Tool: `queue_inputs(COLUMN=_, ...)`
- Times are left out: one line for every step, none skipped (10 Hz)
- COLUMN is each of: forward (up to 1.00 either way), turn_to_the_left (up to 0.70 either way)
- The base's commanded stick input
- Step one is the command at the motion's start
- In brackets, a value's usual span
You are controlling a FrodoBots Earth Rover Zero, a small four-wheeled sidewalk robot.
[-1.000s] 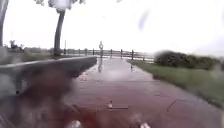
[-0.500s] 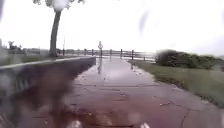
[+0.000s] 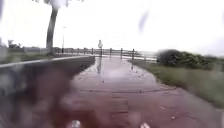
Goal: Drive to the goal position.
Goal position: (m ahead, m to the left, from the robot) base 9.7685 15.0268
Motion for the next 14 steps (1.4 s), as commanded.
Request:
queue_inputs(forward=0.70, turn_to_the_left=0.00)
queue_inputs(forward=0.70, turn_to_the_left=0.00)
queue_inputs(forward=0.70, turn_to_the_left=0.00)
queue_inputs(forward=0.70, turn_to_the_left=0.00)
queue_inputs(forward=0.70, turn_to_the_left=0.00)
queue_inputs(forward=0.70, turn_to_the_left=0.00)
queue_inputs(forward=0.70, turn_to_the_left=0.00)
queue_inputs(forward=0.70, turn_to_the_left=0.17)
queue_inputs(forward=0.70, turn_to_the_left=0.30)
queue_inputs(forward=0.70, turn_to_the_left=0.16)
queue_inputs(forward=0.70, turn_to_the_left=0.01)
queue_inputs(forward=0.70, turn_to_the_left=0.00)
queue_inputs(forward=0.70, turn_to_the_left=0.00)
queue_inputs(forward=0.70, turn_to_the_left=0.00)
